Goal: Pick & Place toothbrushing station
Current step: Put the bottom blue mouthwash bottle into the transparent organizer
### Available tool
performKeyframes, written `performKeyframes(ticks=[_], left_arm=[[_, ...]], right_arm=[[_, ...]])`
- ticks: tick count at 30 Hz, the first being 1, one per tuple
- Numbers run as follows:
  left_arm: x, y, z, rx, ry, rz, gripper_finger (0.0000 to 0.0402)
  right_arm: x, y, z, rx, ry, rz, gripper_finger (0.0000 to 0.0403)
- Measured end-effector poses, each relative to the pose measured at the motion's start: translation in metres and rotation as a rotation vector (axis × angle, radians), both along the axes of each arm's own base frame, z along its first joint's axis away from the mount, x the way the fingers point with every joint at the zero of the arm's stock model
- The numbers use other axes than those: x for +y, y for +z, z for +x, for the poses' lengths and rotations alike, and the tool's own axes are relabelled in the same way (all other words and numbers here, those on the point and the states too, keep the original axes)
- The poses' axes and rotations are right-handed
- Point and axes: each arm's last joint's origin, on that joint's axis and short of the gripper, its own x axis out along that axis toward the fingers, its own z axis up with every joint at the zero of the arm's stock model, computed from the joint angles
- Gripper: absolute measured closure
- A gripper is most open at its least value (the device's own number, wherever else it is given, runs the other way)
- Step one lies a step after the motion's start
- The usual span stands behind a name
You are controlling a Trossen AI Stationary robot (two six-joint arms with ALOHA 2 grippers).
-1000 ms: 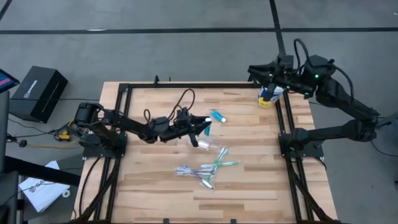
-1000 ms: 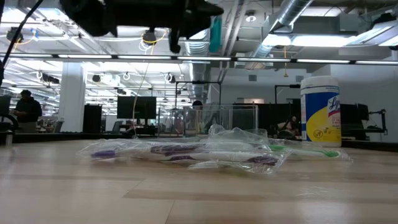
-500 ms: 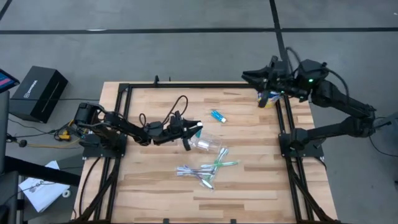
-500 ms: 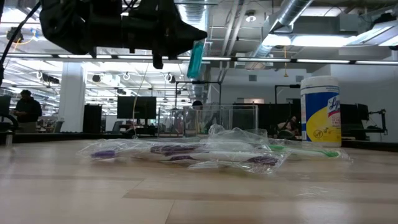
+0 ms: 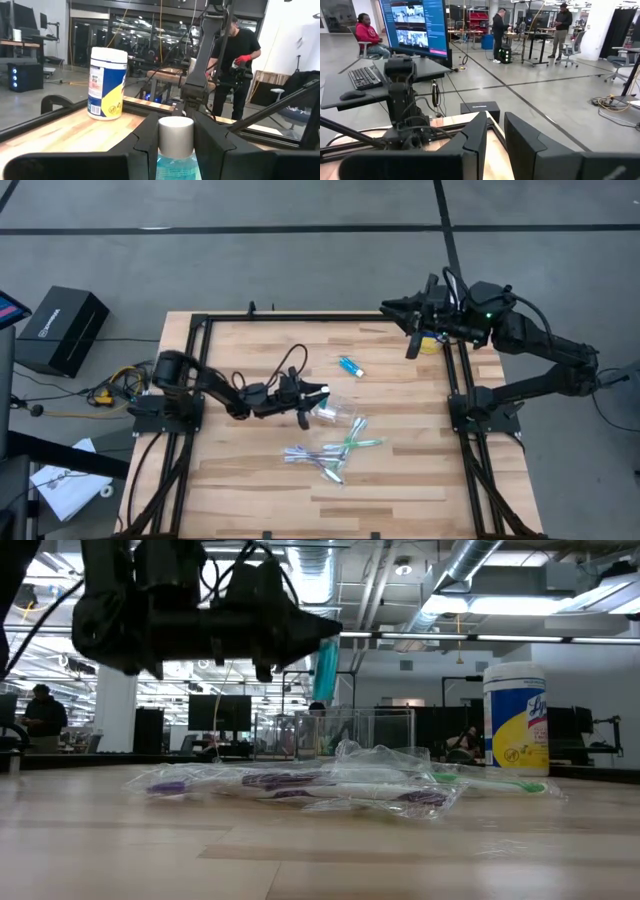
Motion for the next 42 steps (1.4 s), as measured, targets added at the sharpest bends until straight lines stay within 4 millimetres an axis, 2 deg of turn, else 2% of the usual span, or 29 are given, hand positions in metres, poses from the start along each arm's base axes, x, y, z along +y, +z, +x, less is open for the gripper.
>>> performKeyframes(ticks=[7, 15, 23, 33, 42], left_arm=[[0.000, -0.016, 0.002, 0.027, -0.002, 0.002, 0.0320], [0.001, -0.016, 0.002, 0.035, 0.001, 0.031, 0.0320], [-0.004, -0.031, 0.002, 0.083, -0.017, 0.016, 0.0320], [-0.004, -0.034, 0.002, 0.090, -0.018, 0.023, 0.0320], [-0.004, -0.045, -0.015, 0.152, -0.024, 0.024, 0.0320]], right_arm=[[0.003, 0.000, 0.001, 0.006, 0.018, -0.017, 0.0344], [0.006, 0.000, 0.001, 0.013, 0.032, -0.039, 0.0344], [0.006, 0.000, 0.001, 0.017, 0.032, -0.049, 0.0344], [0.010, 0.000, 0.001, 0.020, 0.052, -0.058, 0.0344], [0.009, -0.001, 0.004, 0.023, 0.052, -0.050, 0.0344]])
